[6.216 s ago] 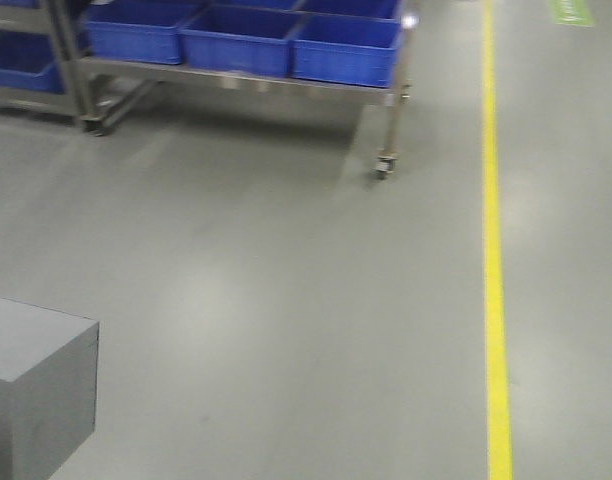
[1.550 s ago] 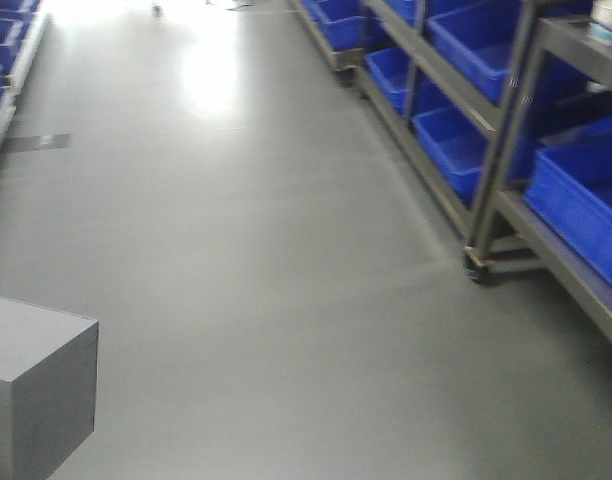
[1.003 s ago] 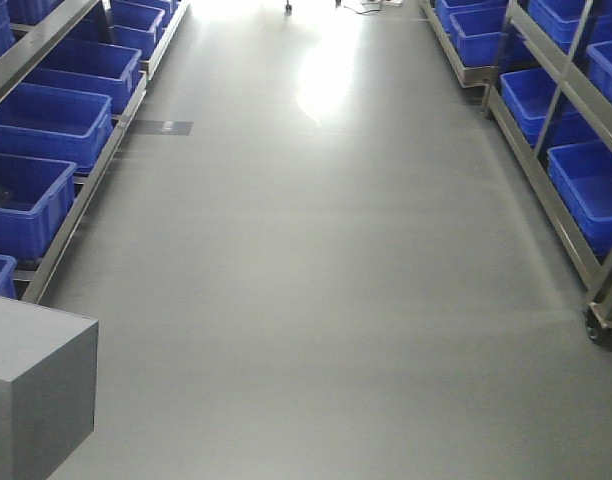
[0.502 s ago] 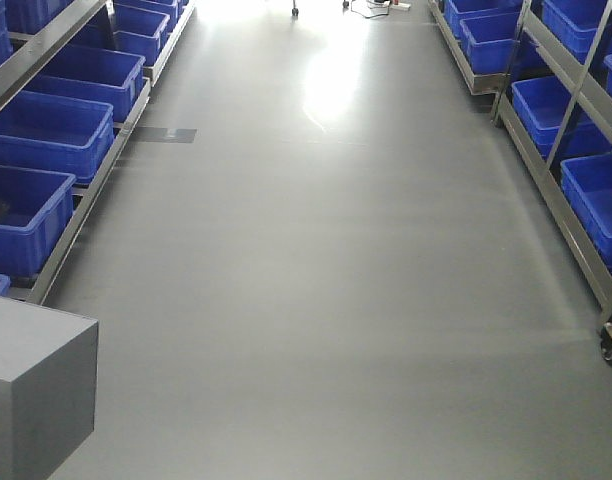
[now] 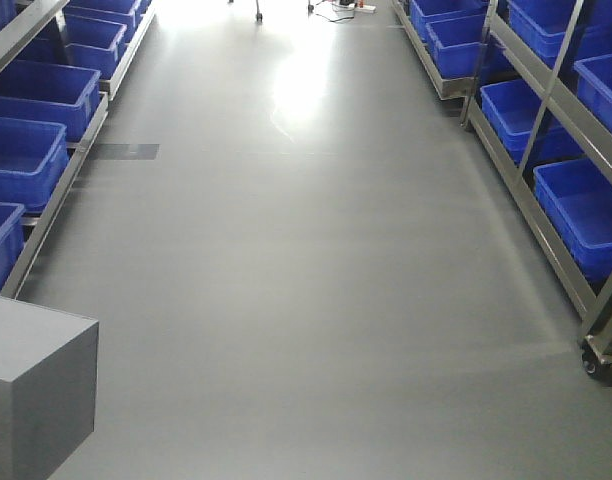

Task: Sort gray base to blue bin
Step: 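Drive down the aisle between blue-bin shelves toward the window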

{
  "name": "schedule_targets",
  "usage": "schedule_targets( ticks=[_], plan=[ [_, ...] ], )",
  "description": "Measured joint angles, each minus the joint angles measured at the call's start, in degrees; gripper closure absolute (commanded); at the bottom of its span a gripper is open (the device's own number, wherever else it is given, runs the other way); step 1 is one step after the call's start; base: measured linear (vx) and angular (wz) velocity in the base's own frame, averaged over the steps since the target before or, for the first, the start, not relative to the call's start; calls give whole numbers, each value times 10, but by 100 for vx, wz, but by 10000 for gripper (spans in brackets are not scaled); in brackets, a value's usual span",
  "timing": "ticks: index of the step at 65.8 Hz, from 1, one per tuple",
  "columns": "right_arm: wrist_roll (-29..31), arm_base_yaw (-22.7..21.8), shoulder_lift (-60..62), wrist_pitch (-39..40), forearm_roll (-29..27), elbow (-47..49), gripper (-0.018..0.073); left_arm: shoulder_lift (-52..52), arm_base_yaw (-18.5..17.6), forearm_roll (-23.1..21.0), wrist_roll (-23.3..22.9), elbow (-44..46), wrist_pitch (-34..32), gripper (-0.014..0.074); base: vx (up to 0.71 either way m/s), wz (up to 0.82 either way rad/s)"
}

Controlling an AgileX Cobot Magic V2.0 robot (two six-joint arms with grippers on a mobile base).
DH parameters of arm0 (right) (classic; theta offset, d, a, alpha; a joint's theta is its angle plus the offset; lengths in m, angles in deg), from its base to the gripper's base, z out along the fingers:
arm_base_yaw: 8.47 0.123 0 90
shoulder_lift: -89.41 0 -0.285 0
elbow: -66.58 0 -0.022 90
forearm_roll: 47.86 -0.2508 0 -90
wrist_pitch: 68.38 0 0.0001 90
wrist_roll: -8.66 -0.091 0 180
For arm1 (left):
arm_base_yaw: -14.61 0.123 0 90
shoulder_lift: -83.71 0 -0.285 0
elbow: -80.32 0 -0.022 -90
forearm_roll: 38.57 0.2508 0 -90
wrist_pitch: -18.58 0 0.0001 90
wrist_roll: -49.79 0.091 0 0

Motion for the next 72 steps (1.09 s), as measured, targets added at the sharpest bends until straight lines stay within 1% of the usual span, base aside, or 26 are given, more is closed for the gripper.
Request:
schedule_targets(
  ticks=[27, 72],
  plan=[
    [0, 0, 0, 0, 0, 0, 568, 0, 0, 0, 0, 0, 0, 602, 28, -9],
    [0, 0, 0, 0, 0, 0, 568, 0, 0, 0, 0, 0, 0, 602, 35, 2]
  ],
)
